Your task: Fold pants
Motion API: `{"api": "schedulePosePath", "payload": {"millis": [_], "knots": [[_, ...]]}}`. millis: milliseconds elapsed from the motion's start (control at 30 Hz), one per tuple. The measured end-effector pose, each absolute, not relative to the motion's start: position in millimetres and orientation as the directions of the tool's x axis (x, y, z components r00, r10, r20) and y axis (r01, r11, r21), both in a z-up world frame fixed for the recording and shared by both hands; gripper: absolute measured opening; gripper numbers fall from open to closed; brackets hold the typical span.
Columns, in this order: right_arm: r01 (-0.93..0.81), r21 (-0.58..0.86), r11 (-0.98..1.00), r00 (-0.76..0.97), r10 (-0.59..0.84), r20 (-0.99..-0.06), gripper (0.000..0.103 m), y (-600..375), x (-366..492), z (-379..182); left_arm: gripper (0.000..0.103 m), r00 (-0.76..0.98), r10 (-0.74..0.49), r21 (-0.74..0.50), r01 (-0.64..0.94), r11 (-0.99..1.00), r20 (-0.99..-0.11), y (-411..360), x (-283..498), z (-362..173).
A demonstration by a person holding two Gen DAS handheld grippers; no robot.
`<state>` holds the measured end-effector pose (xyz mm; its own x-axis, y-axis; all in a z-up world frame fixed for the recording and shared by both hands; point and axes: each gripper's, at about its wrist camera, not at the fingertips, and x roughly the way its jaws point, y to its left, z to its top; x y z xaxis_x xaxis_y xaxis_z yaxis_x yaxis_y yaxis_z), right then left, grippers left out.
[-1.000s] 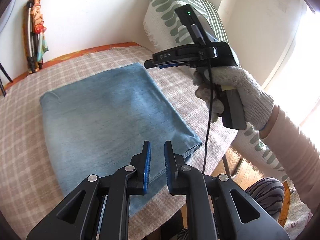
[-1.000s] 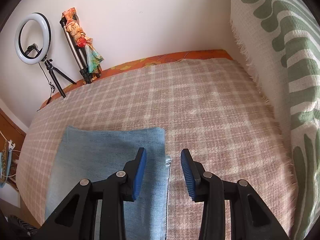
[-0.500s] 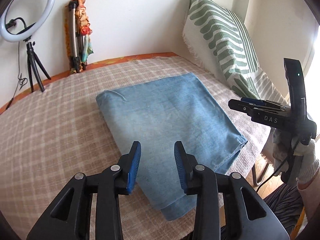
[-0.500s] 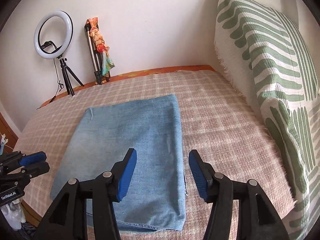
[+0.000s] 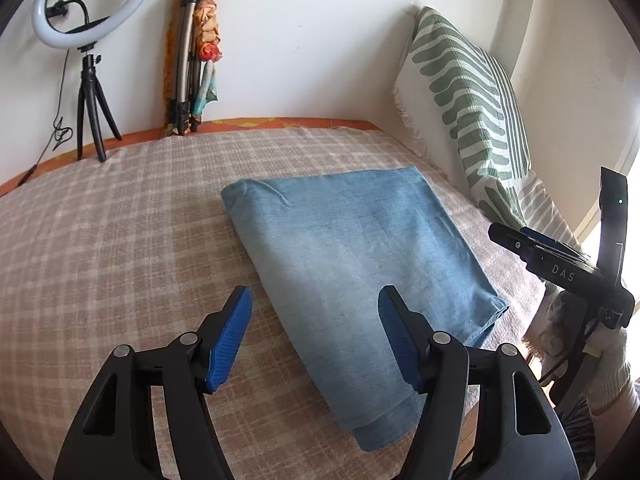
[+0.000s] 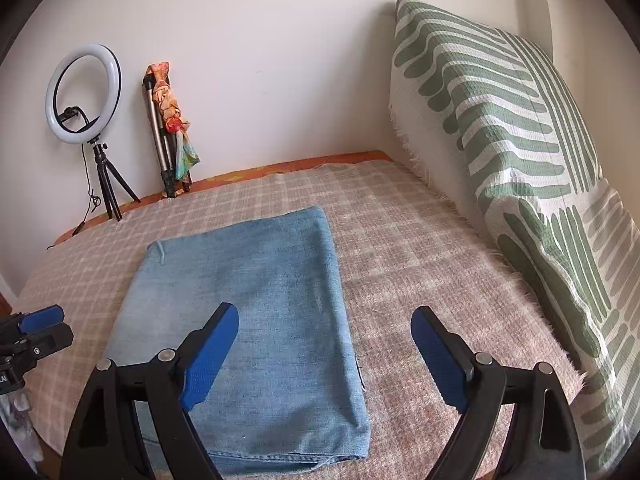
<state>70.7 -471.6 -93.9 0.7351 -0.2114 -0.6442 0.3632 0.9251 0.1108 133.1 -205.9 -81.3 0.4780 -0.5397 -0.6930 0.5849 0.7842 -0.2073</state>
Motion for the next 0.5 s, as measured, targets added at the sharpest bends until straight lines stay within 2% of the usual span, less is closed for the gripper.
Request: {"api": "schedulePosePath", "payload": {"millis": [100,233,500], "knots": [[0.374,0.066,0.925,0.723,-0.246,-0.646,0.093,-466,71,-94,0.065,0.471,-0.521,-0.213,0.561,0.8,-0.712,-201,141,-93],[0.371,0.029,0.928,0.741,-0.278,-0.611,0.103,-458,68,-85,0.065,0.505,-0.49,-0.177,0.546,0.819,-0.71,-197,143,-95],[0.339,-0.043,0.94,0.726,-0.29,-0.624,0.103,-464,84,-85,0.07,0.461,-0.512,-0.224,0.545,0.808,-0.724,-202,154,-97]]}}
